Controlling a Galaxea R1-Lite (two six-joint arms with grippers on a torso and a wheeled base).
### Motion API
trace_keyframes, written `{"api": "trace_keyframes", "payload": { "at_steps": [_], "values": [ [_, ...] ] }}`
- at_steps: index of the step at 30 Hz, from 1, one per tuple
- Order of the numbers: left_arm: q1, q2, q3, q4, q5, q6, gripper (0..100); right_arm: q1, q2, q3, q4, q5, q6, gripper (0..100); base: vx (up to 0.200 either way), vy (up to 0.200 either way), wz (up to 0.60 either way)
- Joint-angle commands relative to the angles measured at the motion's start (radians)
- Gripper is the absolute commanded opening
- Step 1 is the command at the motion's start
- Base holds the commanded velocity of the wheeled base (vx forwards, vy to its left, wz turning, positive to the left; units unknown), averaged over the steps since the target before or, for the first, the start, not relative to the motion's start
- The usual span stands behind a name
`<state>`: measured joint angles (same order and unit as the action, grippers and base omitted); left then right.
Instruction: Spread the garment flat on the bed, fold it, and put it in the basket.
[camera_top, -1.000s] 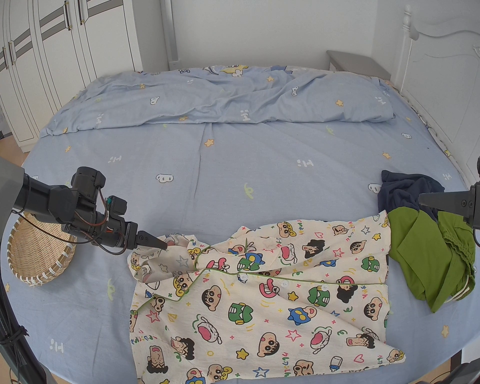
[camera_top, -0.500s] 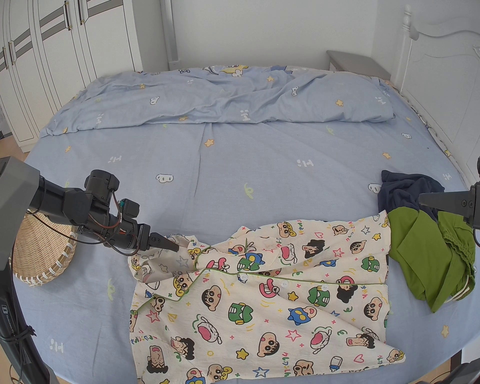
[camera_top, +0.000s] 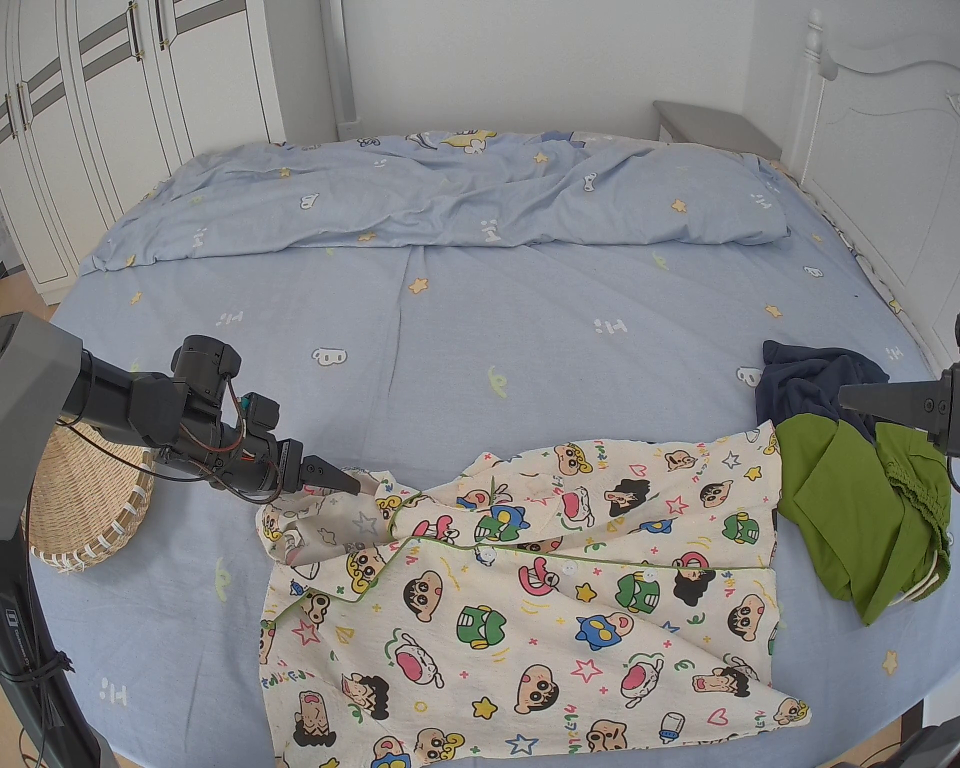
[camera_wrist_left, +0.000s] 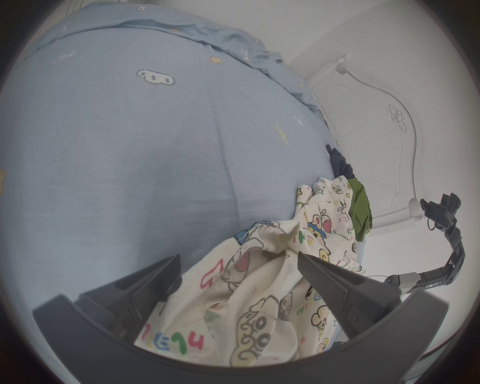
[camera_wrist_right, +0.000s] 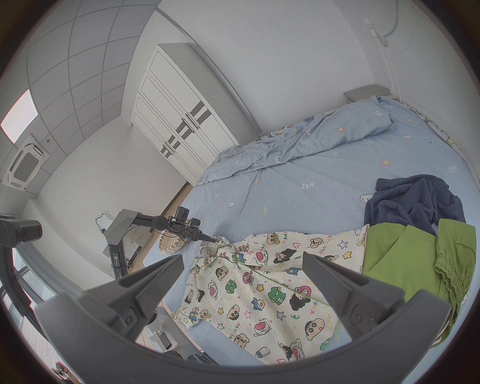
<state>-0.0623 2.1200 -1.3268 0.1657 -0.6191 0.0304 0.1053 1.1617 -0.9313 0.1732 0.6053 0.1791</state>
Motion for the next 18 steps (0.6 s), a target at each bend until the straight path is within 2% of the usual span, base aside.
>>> {"api": "trace_keyframes", "payload": {
  "at_steps": [1,13,18],
  "values": [
    [-0.001,0.001,-0.003,0.000,-0.001,-0.001,0,0.001,0.000,0.000,0.000,0.001,0.000,100,0.000,0.000,0.00],
    [0.003,-0.017,0.003,-0.002,-0.008,-0.003,0,0.001,0.000,0.000,0.000,0.001,0.000,100,0.000,0.000,0.00],
    [0.015,-0.126,0.058,0.000,-0.074,-0.030,0,-0.003,-0.007,-0.003,0.000,0.001,0.000,100,0.000,0.000,0.00]
  ]
}}
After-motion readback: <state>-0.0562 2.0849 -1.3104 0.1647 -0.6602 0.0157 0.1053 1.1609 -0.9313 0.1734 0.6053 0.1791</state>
